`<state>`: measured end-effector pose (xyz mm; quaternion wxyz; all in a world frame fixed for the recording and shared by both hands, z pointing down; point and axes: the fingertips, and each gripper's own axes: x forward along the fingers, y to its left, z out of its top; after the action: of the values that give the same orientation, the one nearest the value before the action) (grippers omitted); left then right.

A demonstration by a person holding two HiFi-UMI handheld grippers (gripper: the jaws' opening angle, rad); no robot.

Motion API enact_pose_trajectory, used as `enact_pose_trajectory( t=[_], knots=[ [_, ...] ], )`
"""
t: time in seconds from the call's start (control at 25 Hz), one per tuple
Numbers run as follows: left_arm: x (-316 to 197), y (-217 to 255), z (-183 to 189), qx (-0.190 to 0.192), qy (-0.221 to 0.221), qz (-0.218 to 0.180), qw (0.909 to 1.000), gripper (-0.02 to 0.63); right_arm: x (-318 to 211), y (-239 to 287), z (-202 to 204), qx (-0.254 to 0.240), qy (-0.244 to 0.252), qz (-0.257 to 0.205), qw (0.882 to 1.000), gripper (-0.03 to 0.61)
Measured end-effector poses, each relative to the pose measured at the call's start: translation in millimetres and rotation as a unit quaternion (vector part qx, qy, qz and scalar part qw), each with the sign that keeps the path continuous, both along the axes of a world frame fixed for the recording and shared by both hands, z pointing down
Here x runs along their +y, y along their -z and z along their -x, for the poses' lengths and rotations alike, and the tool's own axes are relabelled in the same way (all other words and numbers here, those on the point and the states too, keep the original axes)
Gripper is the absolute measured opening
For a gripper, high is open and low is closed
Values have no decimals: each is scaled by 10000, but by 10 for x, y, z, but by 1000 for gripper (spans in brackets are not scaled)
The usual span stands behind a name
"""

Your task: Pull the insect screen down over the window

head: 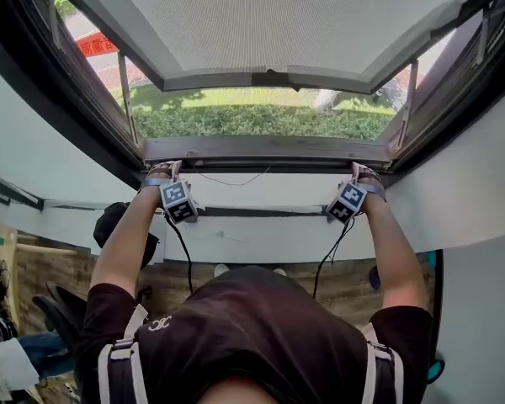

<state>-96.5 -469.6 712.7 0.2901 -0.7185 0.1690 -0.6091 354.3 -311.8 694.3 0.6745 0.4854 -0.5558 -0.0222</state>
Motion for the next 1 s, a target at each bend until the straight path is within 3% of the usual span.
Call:
enact_pose_trajectory(
  t=[0.08, 0.2, 0.32, 0.44, 0.52, 0.64, 0.72, 0.84, 1.0],
  knots=[
    [-31, 72, 22, 32, 84, -83, 9999, 237, -13, 49, 15, -49, -59, -57, 10000, 317],
    [3, 76, 32, 257, 304, -30, 9992, 225, 50, 88, 46, -104, -181, -123, 9997, 311],
    [-54, 100, 13, 493, 409, -227, 9977, 200, 20, 90, 36, -99, -176, -376, 9991, 311],
    [-20, 204, -24, 1170, 815, -59, 9898, 184, 16, 163, 77, -631, -443, -836, 9935, 292],
    [2, 366, -97, 2024, 1254, 159, 9711, 124, -4, 379, 241, -1449, -771, -1316, 9776, 211],
    [62, 642, -260, 3401, 1894, 597, 9192, 44, -78, 721, 519, -2563, -1096, -2038, 9385, 90],
    [113, 825, -356, 4012, 2142, 692, 8879, 6, -170, 911, 662, -2988, -1112, -2571, 9123, 8],
    [194, 1093, -532, 4662, 2263, 688, 8525, 6, -315, 1259, 983, -3568, -959, -3120, 8753, 6],
    [326, 1644, -704, 5325, 2217, 304, 8163, 6, -379, 1798, 1419, -4186, -669, -3638, 8294, 6]
  ],
)
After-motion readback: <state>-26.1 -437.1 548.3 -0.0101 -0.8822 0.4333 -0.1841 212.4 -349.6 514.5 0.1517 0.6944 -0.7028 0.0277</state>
